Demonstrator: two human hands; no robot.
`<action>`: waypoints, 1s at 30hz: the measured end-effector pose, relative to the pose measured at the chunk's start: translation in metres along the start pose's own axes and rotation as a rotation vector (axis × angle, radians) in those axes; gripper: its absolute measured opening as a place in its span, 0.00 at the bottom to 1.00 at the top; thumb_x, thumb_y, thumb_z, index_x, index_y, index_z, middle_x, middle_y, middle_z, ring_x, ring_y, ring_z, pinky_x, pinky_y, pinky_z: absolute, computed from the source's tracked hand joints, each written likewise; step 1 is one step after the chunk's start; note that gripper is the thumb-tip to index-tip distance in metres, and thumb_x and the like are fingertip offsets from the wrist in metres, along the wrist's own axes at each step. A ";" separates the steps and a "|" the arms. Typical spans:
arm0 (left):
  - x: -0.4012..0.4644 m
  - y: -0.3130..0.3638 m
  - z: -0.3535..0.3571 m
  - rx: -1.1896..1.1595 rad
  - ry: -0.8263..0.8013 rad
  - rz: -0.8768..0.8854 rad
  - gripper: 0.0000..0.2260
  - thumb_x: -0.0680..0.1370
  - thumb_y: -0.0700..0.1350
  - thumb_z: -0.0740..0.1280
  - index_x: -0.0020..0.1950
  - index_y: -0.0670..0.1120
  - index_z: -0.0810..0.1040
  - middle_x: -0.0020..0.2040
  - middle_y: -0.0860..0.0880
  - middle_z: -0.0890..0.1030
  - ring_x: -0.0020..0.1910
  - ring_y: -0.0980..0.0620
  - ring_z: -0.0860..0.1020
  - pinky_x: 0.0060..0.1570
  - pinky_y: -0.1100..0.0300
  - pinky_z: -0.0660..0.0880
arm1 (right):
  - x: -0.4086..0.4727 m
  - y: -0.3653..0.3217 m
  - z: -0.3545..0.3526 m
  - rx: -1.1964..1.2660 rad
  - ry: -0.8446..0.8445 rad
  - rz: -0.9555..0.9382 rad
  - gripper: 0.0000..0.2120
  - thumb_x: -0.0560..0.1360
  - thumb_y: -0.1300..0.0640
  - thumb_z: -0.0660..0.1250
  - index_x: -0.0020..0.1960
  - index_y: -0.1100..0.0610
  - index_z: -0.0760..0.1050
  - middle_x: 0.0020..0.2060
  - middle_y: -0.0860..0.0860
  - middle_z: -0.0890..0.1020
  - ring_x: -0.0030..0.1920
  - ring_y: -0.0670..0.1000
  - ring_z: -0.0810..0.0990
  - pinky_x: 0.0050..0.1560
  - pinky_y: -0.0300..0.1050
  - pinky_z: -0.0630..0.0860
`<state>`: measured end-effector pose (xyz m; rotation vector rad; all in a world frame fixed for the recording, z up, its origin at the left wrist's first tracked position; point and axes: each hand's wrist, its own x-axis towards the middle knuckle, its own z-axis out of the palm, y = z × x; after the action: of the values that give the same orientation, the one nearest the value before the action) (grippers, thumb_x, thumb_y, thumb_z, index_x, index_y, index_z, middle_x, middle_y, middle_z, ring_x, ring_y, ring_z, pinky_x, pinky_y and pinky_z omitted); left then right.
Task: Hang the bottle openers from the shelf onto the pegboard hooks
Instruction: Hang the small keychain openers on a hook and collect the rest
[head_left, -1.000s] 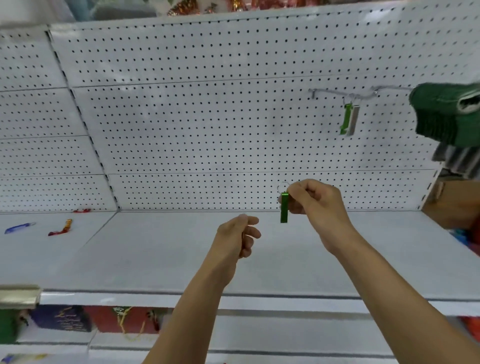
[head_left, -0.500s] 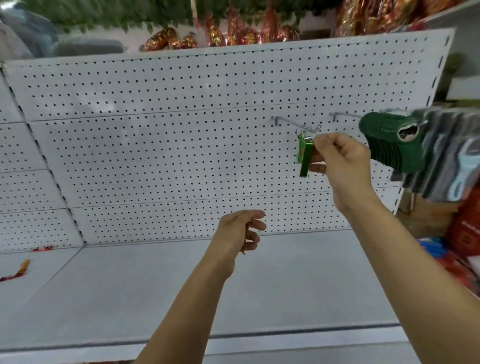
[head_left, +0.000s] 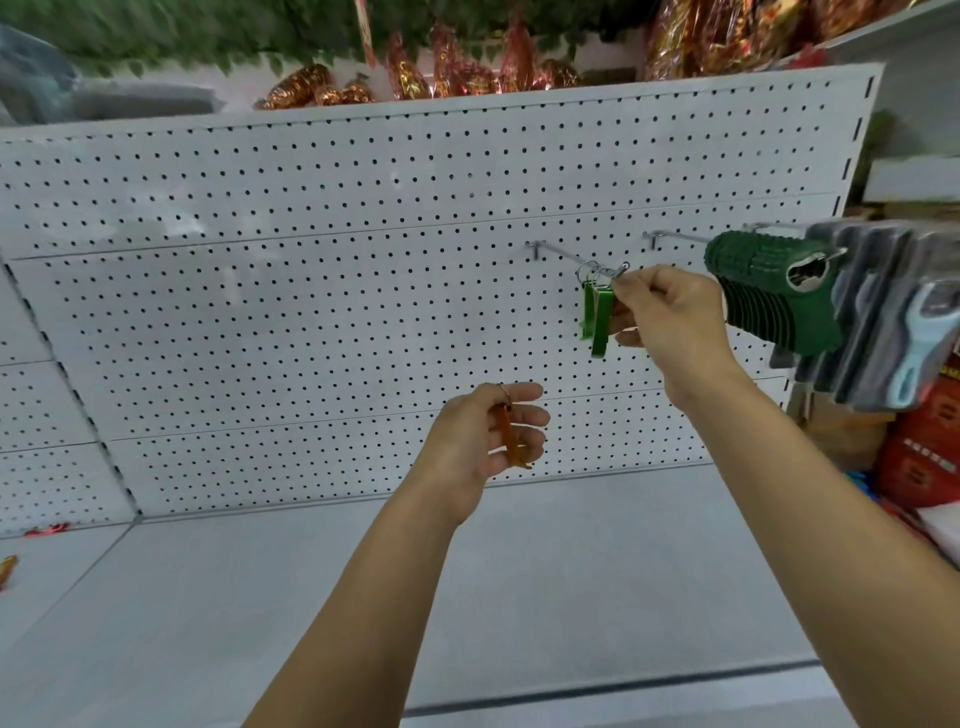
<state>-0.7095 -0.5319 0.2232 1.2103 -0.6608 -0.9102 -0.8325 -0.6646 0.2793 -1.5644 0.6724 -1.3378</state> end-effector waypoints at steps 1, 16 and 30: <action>0.000 0.000 -0.001 -0.032 -0.016 -0.009 0.15 0.81 0.40 0.56 0.53 0.38 0.81 0.39 0.43 0.82 0.33 0.47 0.77 0.48 0.48 0.78 | 0.000 0.001 0.000 -0.002 0.005 -0.005 0.08 0.78 0.61 0.64 0.40 0.56 0.77 0.32 0.51 0.81 0.27 0.43 0.78 0.32 0.38 0.75; -0.003 -0.006 0.001 0.049 -0.033 0.051 0.16 0.81 0.43 0.56 0.49 0.42 0.83 0.51 0.41 0.85 0.44 0.46 0.80 0.51 0.47 0.80 | -0.079 0.038 0.038 -0.292 -0.223 -0.194 0.01 0.71 0.53 0.71 0.40 0.48 0.81 0.39 0.43 0.81 0.38 0.44 0.77 0.40 0.39 0.68; -0.019 -0.007 0.028 0.280 -0.106 0.303 0.11 0.82 0.45 0.59 0.58 0.45 0.80 0.49 0.45 0.84 0.36 0.51 0.80 0.49 0.50 0.81 | -0.070 0.017 0.009 -0.039 -0.092 -0.156 0.04 0.73 0.64 0.69 0.39 0.59 0.80 0.32 0.47 0.81 0.35 0.47 0.76 0.38 0.38 0.76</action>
<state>-0.7440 -0.5301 0.2245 1.2698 -1.0524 -0.6438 -0.8394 -0.6081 0.2338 -1.7281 0.5319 -1.3631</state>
